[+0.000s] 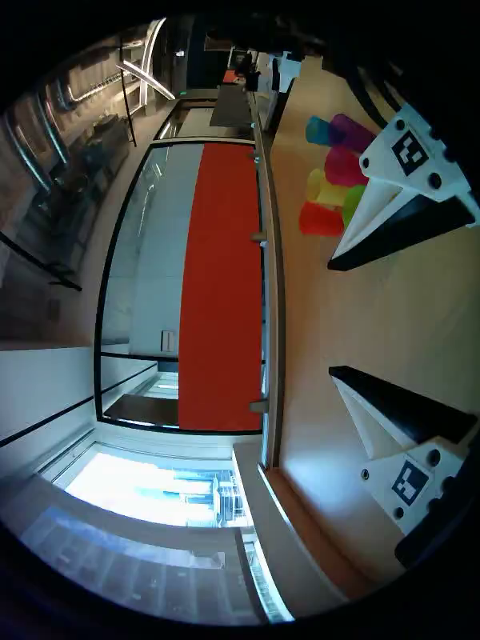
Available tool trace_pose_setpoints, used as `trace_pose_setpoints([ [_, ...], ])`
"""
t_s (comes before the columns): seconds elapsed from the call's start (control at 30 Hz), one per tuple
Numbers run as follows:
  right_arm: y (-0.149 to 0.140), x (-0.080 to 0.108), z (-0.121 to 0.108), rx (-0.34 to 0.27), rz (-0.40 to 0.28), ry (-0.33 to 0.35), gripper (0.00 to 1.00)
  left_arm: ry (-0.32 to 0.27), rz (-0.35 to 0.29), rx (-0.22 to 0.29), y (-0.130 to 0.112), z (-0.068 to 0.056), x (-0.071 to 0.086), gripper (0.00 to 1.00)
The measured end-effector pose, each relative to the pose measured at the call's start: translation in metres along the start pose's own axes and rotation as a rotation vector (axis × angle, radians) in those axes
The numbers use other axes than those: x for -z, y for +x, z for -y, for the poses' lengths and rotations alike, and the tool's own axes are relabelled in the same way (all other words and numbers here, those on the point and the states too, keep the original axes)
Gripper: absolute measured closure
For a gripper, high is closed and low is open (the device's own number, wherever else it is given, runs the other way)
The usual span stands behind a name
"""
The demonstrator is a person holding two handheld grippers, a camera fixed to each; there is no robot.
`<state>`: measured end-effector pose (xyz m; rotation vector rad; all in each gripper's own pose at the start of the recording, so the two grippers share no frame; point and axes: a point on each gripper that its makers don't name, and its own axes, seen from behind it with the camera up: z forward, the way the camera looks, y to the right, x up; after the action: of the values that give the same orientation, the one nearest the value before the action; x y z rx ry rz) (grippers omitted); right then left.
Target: Pour water
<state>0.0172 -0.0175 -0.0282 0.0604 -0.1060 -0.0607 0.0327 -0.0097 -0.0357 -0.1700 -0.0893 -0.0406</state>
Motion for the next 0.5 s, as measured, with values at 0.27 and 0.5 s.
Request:
trace_pose_setpoints([
  [0.27, 0.0006, -0.0032, -0.0027, 0.02, 0.005, -0.026, 0.07, 0.016, -0.019, -0.008, 0.0038, -0.0037, -0.0025, 0.12],
  [0.5, 0.0066, -0.001, -0.0074, 0.011, -0.008, -0.045, 0.02, 0.048, -0.041, -0.015, 0.0074, -0.0017, -0.0036, 0.12],
])
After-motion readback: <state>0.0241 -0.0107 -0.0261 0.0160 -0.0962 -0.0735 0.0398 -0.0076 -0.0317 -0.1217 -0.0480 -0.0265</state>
